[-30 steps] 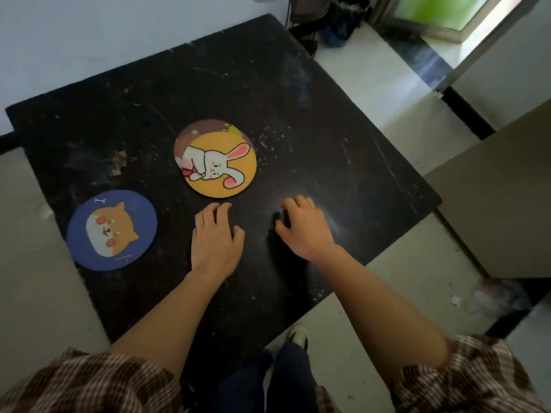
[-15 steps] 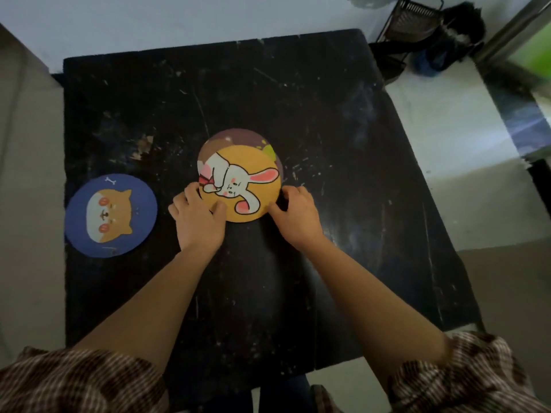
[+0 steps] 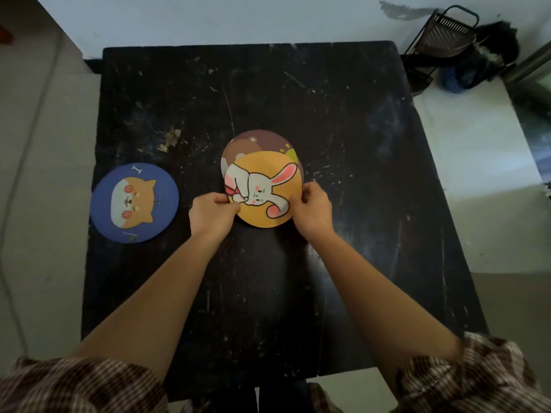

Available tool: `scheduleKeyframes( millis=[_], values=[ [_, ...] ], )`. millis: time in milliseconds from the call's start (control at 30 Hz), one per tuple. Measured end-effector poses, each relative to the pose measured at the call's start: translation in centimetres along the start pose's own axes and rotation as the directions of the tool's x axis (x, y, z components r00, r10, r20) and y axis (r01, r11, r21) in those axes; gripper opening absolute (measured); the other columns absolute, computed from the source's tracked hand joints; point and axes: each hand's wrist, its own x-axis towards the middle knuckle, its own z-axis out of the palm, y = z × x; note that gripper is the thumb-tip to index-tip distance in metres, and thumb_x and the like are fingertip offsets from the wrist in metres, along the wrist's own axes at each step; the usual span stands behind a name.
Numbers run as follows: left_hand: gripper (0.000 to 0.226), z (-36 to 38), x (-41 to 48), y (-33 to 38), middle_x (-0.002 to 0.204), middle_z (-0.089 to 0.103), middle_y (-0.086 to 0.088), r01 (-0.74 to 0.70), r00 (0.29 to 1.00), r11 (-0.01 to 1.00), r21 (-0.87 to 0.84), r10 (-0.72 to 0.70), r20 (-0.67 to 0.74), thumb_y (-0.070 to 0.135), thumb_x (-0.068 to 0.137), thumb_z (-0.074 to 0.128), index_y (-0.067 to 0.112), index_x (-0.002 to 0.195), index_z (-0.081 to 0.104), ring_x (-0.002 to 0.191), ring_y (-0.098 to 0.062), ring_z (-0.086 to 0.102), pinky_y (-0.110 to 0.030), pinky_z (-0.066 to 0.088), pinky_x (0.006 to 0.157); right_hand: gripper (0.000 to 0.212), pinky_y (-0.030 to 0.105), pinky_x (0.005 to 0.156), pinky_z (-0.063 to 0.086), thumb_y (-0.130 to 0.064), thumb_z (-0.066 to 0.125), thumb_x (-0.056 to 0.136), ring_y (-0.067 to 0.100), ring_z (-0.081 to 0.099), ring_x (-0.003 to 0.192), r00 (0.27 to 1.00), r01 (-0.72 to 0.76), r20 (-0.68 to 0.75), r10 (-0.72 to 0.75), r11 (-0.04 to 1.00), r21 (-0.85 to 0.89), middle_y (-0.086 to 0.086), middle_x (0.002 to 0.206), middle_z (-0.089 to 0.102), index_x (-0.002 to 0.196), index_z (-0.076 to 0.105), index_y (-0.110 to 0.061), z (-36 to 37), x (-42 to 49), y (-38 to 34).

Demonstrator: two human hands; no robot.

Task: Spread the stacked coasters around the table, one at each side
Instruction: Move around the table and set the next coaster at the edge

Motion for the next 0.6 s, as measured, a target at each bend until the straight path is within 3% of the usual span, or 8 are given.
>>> scheduleKeyframes(
  millis=[133,233,367,500,600],
  values=[
    [0.007,-0.5,-1.2,-2.4,0.086,0.07,0.001,0.052,0.99,0.998,-0.043,-0.045,0.133,0.03,0.077,0.07,0.025,0.082,0.068,0.077,-0.011,0.066,-0.029,0.053,0.068,0.013,0.048,0.074,0.056,-0.004,0.049,0.088,0.03,0.065,0.088,0.999,0.011,0.043,-0.013,0.998,0.058,0.015,0.094,0.068,0.093,0.058,-0.011,-2.0,-0.5,1.2],
    [0.022,-0.6,-2.4,-3.8,0.091,0.07,0.004,0.049,0.99,0.997,-0.067,-0.039,0.138,0.033,0.079,0.066,0.021,0.098,0.069,0.077,-0.009,0.066,-0.025,0.049,0.065,0.015,0.033,0.061,0.054,0.0,0.051,0.088,0.018,0.063,0.071,0.99,0.006,0.142,-0.013,0.999,0.049,0.014,0.084,0.067,0.092,0.063,-0.009,-4.3,-1.1,2.5],
    [0.035,-0.2,-4.4,-4.4,0.094,0.069,0.008,-0.086,0.976,0.993,0.075,0.069,0.206,0.035,0.08,0.064,0.024,0.113,0.064,0.088,-0.01,0.065,-0.03,0.051,0.079,0.013,0.016,0.047,0.046,-0.002,0.054,0.09,0.002,0.059,0.053,0.943,0.002,0.333,0.019,0.998,-0.062,0.002,0.069,0.064,0.092,0.066,-0.006,-7.3,-2.1,4.0],
    [0.035,0.8,-6.9,-5.0,0.095,0.066,0.007,-0.275,0.919,0.947,0.165,0.209,0.334,0.035,0.084,0.063,0.021,0.116,0.065,0.087,-0.007,0.06,-0.022,0.044,0.075,0.017,0.017,0.052,0.047,-0.008,0.057,0.089,0.005,0.062,0.062,0.862,0.016,0.501,0.081,0.982,-0.188,-0.001,0.073,0.067,0.085,0.065,-0.021,-8.9,-2.8,4.2],
    [0.027,1.4,-8.4,-5.2,0.089,0.069,0.006,-0.34,0.877,0.921,0.188,0.238,0.417,0.033,0.086,0.063,0.017,0.106,0.069,0.082,-0.009,0.064,-0.028,0.052,0.073,0.016,0.021,0.054,0.05,-0.008,0.059,0.088,0.009,0.064,0.065,0.808,0.055,0.579,0.114,0.962,-0.267,-0.001,0.076,0.068,0.086,0.066,-0.023,-9.1,-3.2,4.1]
  ],
)
